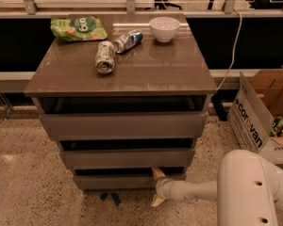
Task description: Open bottom drawer
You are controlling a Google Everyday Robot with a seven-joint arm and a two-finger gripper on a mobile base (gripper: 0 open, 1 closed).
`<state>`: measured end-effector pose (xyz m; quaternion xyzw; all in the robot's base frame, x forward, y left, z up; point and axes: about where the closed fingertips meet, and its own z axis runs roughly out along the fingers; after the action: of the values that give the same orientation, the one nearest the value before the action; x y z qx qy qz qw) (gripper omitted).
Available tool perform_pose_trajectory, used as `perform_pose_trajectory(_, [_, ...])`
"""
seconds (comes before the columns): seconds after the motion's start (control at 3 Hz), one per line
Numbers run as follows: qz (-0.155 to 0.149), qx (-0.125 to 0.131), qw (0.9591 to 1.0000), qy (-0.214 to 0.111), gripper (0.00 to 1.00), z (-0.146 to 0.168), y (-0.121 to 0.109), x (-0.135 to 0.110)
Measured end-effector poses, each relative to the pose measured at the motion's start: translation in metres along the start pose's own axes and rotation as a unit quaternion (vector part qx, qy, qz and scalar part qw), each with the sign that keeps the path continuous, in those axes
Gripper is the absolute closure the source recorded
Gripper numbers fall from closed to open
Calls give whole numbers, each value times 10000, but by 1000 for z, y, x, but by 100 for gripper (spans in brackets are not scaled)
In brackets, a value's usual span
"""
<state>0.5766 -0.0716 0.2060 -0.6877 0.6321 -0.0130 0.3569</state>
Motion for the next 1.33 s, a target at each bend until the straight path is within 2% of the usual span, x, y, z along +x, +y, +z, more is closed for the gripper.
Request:
perform_pose_trajectory(0.33, [-30, -40, 10000, 62, 0, 11, -5, 10])
perform_pose_trajectory(1.0, [27, -276, 9994, 206, 30, 27, -8, 28])
perform_pose_trajectory(1.33, [81, -377, 9990, 236, 38, 33, -4, 34])
